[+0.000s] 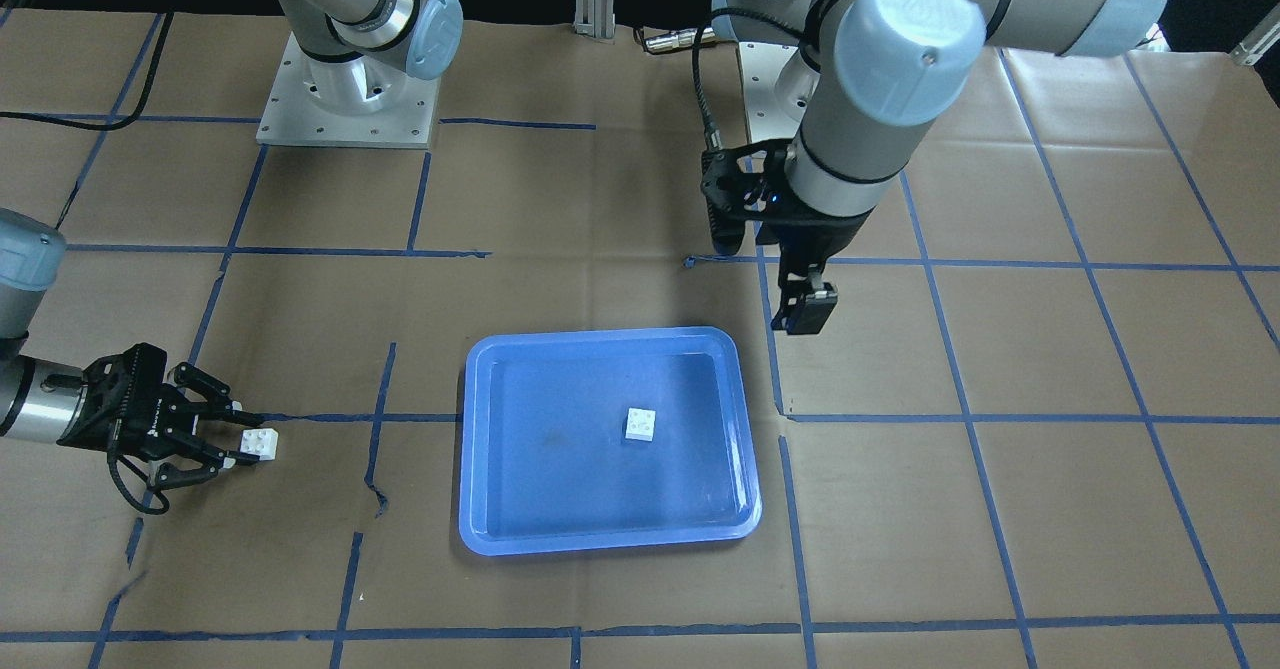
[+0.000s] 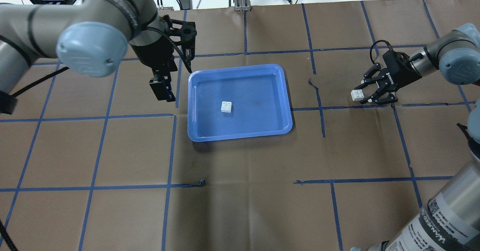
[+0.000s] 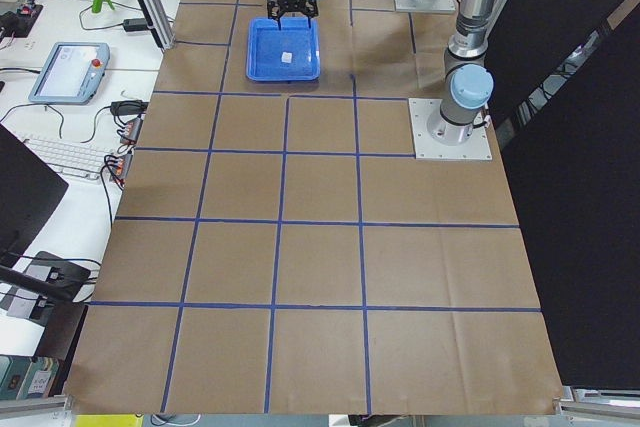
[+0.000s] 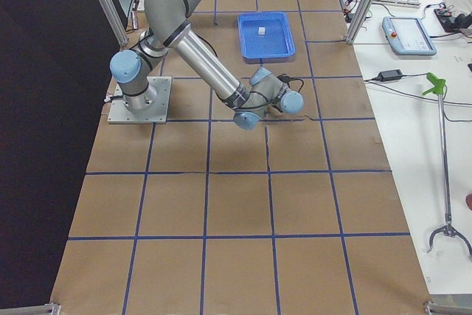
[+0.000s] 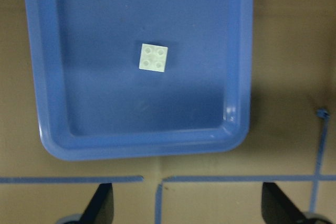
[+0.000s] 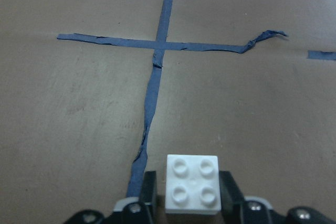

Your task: Assemble white blocks and place on blue tray

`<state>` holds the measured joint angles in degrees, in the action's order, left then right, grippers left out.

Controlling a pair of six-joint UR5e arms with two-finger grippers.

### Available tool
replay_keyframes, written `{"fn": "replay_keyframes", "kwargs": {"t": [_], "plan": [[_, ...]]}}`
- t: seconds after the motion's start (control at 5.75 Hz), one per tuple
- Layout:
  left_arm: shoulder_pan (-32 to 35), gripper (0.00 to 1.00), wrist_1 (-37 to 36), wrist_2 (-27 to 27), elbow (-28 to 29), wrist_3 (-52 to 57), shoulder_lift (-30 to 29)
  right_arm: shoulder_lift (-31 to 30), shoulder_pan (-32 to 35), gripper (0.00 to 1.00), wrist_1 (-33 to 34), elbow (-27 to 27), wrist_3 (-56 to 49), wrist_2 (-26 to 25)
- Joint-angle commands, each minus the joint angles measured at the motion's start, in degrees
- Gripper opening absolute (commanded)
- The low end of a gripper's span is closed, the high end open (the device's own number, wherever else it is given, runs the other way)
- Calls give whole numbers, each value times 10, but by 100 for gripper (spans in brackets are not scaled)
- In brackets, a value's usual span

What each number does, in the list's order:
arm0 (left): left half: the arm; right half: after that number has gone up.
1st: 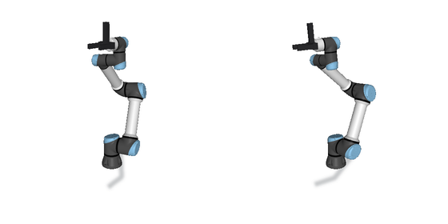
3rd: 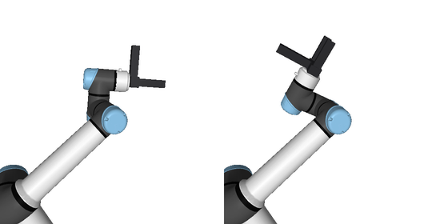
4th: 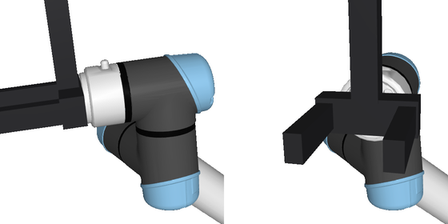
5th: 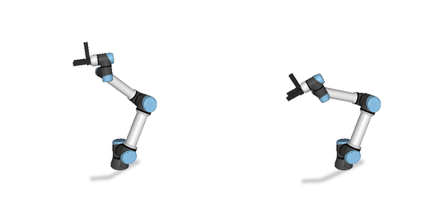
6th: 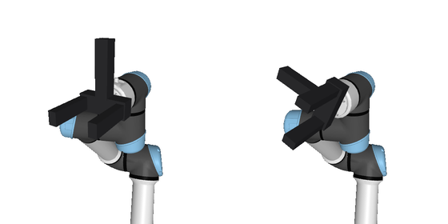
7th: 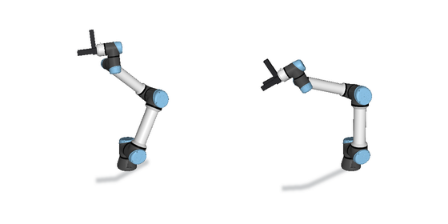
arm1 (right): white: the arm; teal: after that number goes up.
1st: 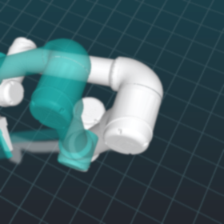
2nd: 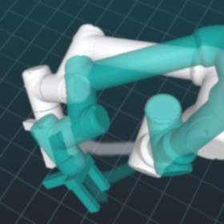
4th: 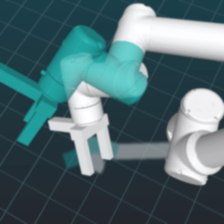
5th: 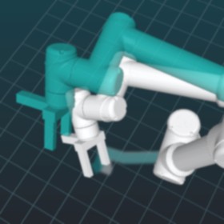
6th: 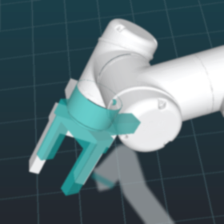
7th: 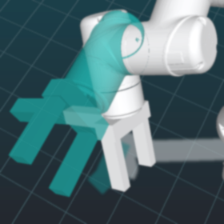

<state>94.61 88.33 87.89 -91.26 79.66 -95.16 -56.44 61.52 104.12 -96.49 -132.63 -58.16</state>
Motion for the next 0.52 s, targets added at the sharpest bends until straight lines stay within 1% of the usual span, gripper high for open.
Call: {"fn": "replay_keyframes", "kwargs": {"t": [0.0, 0.17, 0.35], "plan": [[-21, 99, 53, 8, 1, -156, 68, -9, 0, 20, -2, 6, 2, 1], [-23, 99, 47, 51, 2, -275, 66, -42, 2, 19, -6, 5, 10, 1], [-25, 99, 41, 64, -1, -442, 66, -82, 10, 19, -15, 3, 42, 7]]}}
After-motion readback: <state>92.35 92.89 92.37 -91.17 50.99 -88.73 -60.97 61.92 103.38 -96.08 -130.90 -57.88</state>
